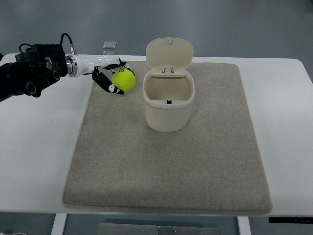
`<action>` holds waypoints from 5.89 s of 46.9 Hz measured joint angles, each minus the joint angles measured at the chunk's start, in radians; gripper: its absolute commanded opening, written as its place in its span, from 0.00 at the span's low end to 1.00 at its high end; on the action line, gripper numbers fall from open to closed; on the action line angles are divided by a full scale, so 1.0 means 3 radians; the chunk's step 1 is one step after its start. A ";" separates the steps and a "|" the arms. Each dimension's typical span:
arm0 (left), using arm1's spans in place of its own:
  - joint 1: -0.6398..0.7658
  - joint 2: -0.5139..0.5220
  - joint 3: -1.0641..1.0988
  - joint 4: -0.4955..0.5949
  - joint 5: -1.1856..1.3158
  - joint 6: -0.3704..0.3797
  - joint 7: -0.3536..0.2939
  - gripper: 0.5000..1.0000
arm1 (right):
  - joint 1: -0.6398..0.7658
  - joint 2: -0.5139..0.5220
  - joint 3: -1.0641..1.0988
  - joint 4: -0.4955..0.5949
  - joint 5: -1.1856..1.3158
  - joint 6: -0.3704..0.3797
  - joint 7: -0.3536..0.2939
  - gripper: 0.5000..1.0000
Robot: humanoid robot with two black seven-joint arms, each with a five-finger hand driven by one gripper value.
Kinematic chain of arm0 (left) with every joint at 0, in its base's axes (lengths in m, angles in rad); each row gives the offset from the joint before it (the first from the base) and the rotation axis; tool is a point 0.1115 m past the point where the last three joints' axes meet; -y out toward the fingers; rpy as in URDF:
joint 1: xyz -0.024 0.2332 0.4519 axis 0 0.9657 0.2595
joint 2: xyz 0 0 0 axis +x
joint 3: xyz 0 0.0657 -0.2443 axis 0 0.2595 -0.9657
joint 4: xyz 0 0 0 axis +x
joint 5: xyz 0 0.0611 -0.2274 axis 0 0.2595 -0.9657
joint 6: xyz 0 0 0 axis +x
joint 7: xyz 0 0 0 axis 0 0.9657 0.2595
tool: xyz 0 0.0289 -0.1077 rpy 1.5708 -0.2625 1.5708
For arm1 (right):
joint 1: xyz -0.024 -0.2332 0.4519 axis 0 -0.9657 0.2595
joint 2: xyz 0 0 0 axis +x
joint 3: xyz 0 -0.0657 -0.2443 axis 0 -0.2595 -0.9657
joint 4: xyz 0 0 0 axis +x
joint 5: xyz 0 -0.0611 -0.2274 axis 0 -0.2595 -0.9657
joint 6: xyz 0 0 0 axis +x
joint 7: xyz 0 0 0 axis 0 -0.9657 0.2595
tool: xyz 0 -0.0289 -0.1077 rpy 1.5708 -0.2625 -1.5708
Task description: Put tennis ball into box with left hand
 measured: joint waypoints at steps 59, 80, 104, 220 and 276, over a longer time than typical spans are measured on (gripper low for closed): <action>0.0758 0.1515 -0.2232 -0.1624 -0.0389 -0.1170 -0.0029 0.43 | 0.0000 0.0000 0.0002 0.0000 0.0000 0.0000 0.0000 0.81; 0.0717 0.1420 -0.2211 -0.2063 -0.0353 -0.1035 -0.0013 0.45 | 0.0000 0.0000 0.0000 0.0000 0.0000 0.0000 0.0000 0.80; 0.0623 0.0712 -0.2079 -0.1950 -0.0322 -0.0609 0.0038 0.45 | 0.0000 0.0000 0.0001 0.0000 0.0000 0.0000 0.0000 0.80; 0.0674 0.0376 -0.1862 -0.1887 -0.0333 -0.0121 0.0025 0.50 | 0.0000 0.0000 0.0002 0.0000 0.0000 0.0001 0.0000 0.80; 0.1421 0.0261 -0.3334 -0.1291 -0.1056 0.0149 -0.0008 0.55 | 0.0000 0.0000 0.0002 0.0000 0.0000 0.0000 0.0000 0.80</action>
